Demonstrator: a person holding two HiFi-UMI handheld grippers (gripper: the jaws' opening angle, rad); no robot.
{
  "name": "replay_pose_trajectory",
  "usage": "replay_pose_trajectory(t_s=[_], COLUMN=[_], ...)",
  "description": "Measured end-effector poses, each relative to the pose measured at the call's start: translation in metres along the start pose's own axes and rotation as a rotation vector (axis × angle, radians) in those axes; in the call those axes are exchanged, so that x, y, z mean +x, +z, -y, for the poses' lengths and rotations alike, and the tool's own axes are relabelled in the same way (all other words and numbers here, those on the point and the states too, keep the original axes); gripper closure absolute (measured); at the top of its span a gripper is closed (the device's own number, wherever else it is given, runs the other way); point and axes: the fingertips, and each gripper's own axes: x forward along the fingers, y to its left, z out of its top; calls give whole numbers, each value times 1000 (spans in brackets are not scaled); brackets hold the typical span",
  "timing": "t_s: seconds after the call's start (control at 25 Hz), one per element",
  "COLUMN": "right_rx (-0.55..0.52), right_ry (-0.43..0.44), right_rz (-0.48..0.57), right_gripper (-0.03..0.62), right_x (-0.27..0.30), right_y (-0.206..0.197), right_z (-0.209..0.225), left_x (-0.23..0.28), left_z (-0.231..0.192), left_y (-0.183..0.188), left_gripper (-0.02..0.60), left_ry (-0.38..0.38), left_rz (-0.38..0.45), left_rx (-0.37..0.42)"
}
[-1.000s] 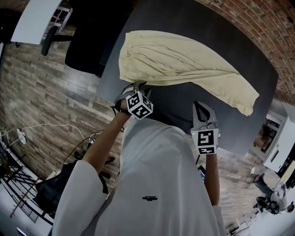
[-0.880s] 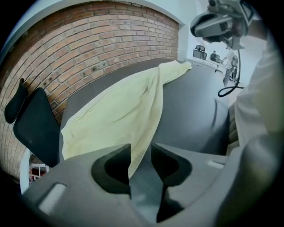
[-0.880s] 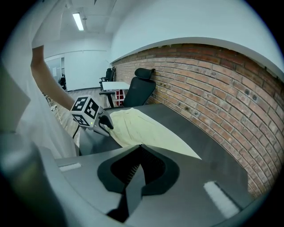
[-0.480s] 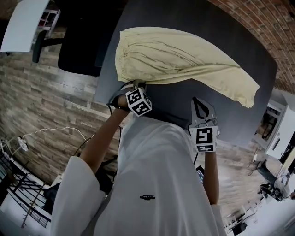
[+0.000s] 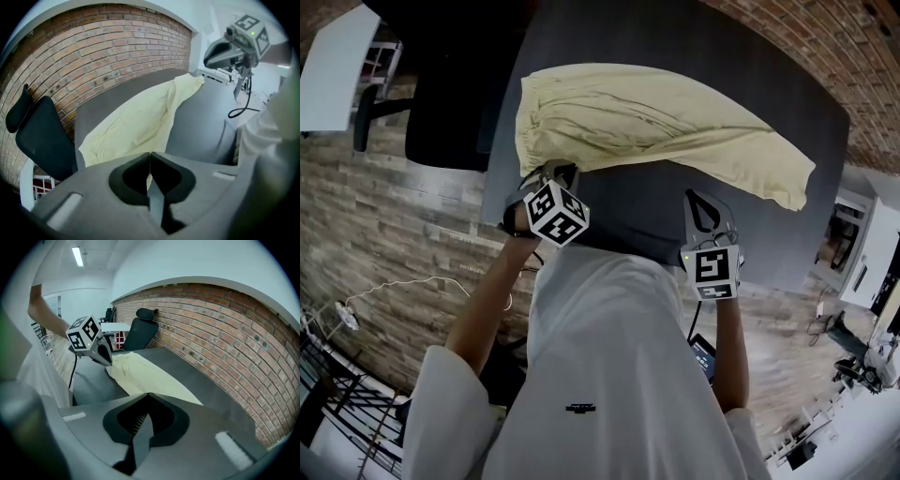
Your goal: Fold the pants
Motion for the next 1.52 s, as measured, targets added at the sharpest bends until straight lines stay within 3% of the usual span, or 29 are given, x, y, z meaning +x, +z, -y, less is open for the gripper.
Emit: replay_pose_trajectory(t_s=[0.12,0.24,0.44,0.64,0.72,0.8,0.84,1.52], right_rx=[-20,-65,-173,-282,-329,-361,-370,-378], right_ry=[2,24,57,104,103,93,94,28], right_rz=[-6,-38,-76,-176,-217,-225,-223,-188], right_gripper=[585,474,469,413,424,568,582,582], right_x=[10,29,71,125,139,144,145,168], right_y=[1,0,-1,-13,-19,-19,-17,28], right_z=[7,11,22,37,46,55,58,112], left_x=[-7,-13,-27,-37,-39,-38,-38,8], left_z=[-12,-22,-33,-41,-46,-52,-56,-162], left_y=[13,21,30,37,38,40,42,98], left_gripper=[574,574,574,574,574,574,574,574], left_ry=[16,29,45,54,59,63,65,166], left_rz=[11,14,17,21,11,4,3,-15], left_rx=[4,17,41,53,62,71,76,161])
